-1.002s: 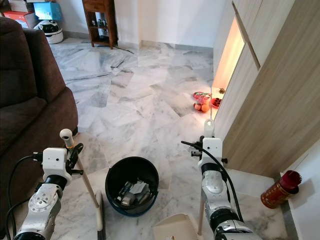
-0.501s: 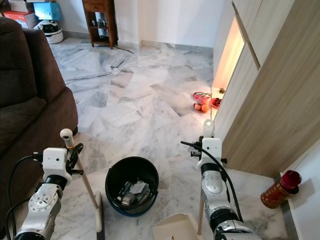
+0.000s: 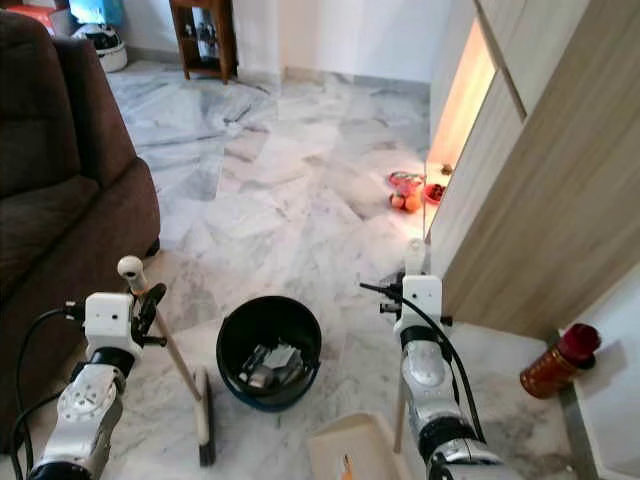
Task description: Sweep floor
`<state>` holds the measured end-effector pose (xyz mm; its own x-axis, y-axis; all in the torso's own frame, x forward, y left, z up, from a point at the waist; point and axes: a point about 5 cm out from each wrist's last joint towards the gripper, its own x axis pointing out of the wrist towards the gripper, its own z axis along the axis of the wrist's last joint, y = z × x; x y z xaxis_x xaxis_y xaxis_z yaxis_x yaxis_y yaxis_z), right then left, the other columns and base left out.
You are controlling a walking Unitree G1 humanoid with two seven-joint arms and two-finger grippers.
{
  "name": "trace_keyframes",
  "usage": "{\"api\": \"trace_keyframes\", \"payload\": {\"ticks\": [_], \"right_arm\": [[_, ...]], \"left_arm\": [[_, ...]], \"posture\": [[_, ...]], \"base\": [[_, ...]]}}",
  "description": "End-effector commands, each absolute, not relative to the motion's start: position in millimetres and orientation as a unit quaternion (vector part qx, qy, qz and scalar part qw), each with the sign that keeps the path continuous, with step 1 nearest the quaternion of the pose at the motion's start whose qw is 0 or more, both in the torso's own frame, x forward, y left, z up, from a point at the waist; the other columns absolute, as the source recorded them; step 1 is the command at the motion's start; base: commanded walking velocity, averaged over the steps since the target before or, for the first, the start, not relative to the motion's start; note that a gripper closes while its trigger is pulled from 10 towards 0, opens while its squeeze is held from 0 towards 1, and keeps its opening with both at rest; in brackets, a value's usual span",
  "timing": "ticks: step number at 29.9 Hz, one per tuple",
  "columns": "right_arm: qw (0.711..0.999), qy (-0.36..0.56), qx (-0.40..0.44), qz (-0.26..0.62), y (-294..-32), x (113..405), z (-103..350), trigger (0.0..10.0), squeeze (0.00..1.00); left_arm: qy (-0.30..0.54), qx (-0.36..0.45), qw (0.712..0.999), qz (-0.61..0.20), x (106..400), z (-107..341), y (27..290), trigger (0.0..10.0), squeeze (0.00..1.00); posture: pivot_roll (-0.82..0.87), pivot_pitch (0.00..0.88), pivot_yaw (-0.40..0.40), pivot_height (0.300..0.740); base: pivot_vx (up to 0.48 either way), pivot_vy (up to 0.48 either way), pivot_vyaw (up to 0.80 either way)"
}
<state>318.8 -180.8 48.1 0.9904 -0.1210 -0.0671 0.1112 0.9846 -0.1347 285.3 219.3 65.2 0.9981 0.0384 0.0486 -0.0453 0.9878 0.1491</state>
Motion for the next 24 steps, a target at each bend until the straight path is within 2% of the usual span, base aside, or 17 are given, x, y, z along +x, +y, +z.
{"api": "trace_keyframes", "payload": {"ticks": [1, 24], "right_arm": [[0.996, 0.030, -0.062, -0.060, -181.3, 320.8, 51.3, 10.0, 0.00], [0.996, 0.033, -0.057, -0.056, -179.7, 320.5, 50.2, 10.0, 0.00]], "left_arm": [[-0.040, 0.075, 0.996, 0.023, 288.6, 72.7, 219.3, 10.0, 0.00], [-0.041, 0.076, 0.996, 0.024, 289.9, 73.3, 219.7, 10.0, 0.00]], "posture": [[0.13, 0.000, -0.030, 0.740], [0.13, 0.000, -0.031, 0.740]], "base": [[-0.266, 0.000, 0.00], [-0.262, 0.000, 0.00]]}}
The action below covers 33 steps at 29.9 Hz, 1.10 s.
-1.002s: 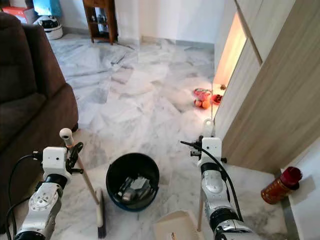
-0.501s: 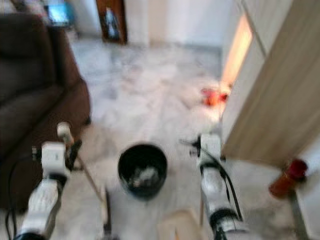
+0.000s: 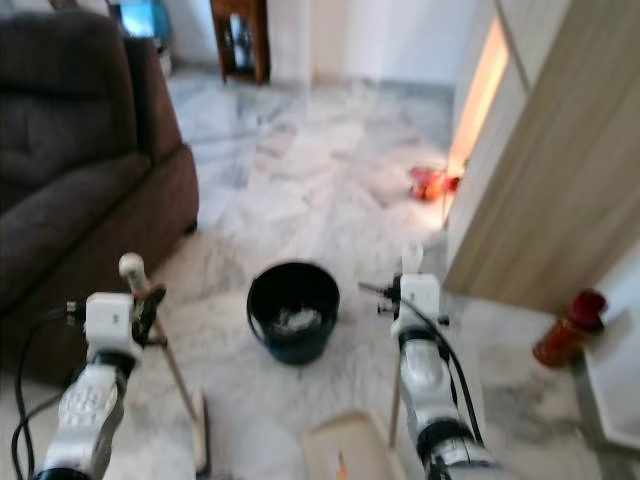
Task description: Sweep floor
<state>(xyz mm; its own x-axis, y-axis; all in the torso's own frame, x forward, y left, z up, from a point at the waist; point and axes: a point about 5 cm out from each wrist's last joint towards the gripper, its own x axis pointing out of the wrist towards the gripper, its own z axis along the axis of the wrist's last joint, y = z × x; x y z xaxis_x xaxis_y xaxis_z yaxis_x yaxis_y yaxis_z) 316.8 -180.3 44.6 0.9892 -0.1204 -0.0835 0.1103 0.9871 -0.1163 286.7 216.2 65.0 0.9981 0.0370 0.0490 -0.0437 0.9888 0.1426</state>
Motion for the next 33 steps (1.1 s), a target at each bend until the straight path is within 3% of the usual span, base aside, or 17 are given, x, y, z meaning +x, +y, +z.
{"api": "trace_keyframes", "payload": {"ticks": [1, 26, 33], "right_arm": [[0.996, 0.033, -0.057, -0.055, -180, 320, 50, 10.0, 0.00], [0.996, 0.042, -0.053, -0.052, -179, 320, 48, 10.0, 0.00], [0.992, 0.085, -0.072, -0.066, -183, 318, 39, 10.0, 0.00]], "left_arm": [[-0.041, 0.076, 0.996, 0.024, 290, 73, 220, 10.0, 0.00], [-0.041, 0.076, 0.996, 0.013, 293, 73, 214, 10.0, 0.00], [-0.040, 0.075, 0.996, 0.011, 294, 73, 213, 10.0, 0.00]], "posture": [[0.13, 0.000, -0.031, 0.740], [0.14, 0.000, -0.036, 0.740], [0.14, 0.000, -0.037, 0.740]], "base": [[-0.255, 0.000, 0.00], [-0.010, 0.000, 0.00], [0.000, 0.000, 0.00]]}}
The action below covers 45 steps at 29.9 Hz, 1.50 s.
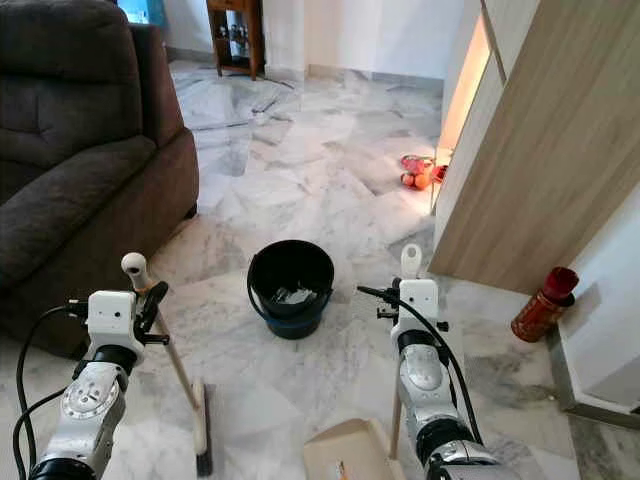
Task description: Sweep floor
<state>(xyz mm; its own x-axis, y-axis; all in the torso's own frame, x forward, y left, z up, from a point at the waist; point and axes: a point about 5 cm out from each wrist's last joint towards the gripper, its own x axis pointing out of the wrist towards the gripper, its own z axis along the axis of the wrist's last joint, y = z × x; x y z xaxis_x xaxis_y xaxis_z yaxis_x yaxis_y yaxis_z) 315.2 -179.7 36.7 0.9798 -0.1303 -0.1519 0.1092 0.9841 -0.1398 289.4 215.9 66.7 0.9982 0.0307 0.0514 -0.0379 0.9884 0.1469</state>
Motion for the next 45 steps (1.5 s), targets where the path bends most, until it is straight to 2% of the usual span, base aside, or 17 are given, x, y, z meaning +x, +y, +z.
{"api": "trace_keyframes", "payload": {"ticks": [1, 6, 45], "right_arm": [[0.992, 0.085, -0.071, -0.067, -183.4, 317.9, 38.8, 10.0, 0.00], [0.991, 0.088, -0.061, -0.078, -185.2, 318.0, 38.6, 10.0, 0.00], [0.989, 0.088, -0.057, -0.106, -188.0, 318.9, 40.1, 10.0, 0.00]], "left_arm": [[-0.040, 0.075, 0.996, 0.011, 293.6, 73.3, 212.9, 10.0, 0.00], [-0.041, 0.077, 0.996, 0.013, 294.3, 74.1, 213.5, 10.0, 0.00], [-0.039, 0.082, 0.996, 0.009, 298.3, 76.0, 212.3, 10.0, 0.00]], "posture": [[0.14, 0.000, -0.037, 0.740], [0.14, 0.000, -0.036, 0.740], [0.14, 0.000, -0.033, 0.740]], "base": [[0.000, 0.000, 0.00], [0.000, 0.000, -0.10], [0.000, 0.000, -0.80]]}}
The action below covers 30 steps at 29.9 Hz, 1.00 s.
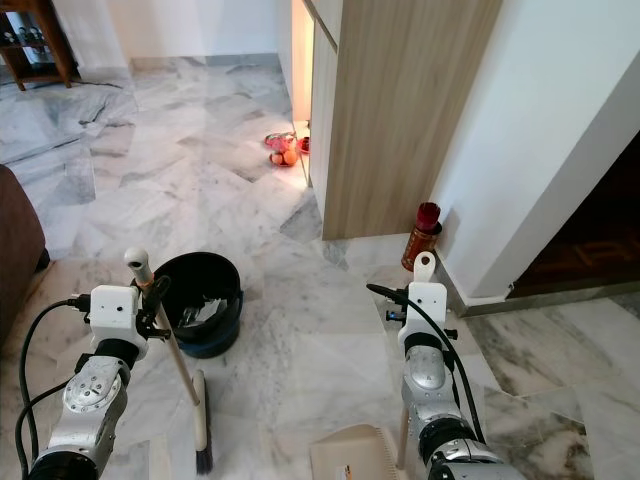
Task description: Sweep floor
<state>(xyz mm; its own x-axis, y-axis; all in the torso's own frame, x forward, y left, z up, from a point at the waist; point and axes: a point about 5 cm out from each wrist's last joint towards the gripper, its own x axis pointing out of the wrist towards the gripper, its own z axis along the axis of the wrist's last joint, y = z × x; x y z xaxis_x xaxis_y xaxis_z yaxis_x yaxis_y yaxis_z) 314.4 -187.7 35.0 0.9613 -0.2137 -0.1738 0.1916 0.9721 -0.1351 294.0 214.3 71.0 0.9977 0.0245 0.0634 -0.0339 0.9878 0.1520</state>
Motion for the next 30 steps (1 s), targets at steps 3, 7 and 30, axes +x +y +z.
{"api": "trace_keyframes", "payload": {"ticks": [3, 7, 30], "right_arm": [[0.988, 0.089, -0.058, -0.110, -188.4, 318.6, 39.8, 10.0, 0.00], [0.988, 0.089, -0.059, -0.114, -188.8, 318.5, 39.8, 10.0, 0.00], [0.986, 0.084, -0.066, -0.126, -191.4, 319.1, 41.6, 10.0, 0.00]], "left_arm": [[-0.039, 0.082, 0.996, 0.008, 298.3, 75.9, 212.3, 10.0, 0.00], [-0.039, 0.082, 0.996, 0.007, 298.5, 76.0, 211.8, 10.0, 0.00], [-0.040, 0.080, 0.996, 0.001, 299.5, 76.2, 209.9, 10.0, 0.00]], "posture": [[0.14, 0.000, -0.031, 0.740], [0.14, 0.000, -0.032, 0.740], [0.15, 0.000, -0.032, 0.740]], "base": [[0.000, 0.000, -0.80], [0.000, 0.000, -0.80], [0.000, 0.000, -0.80]]}}
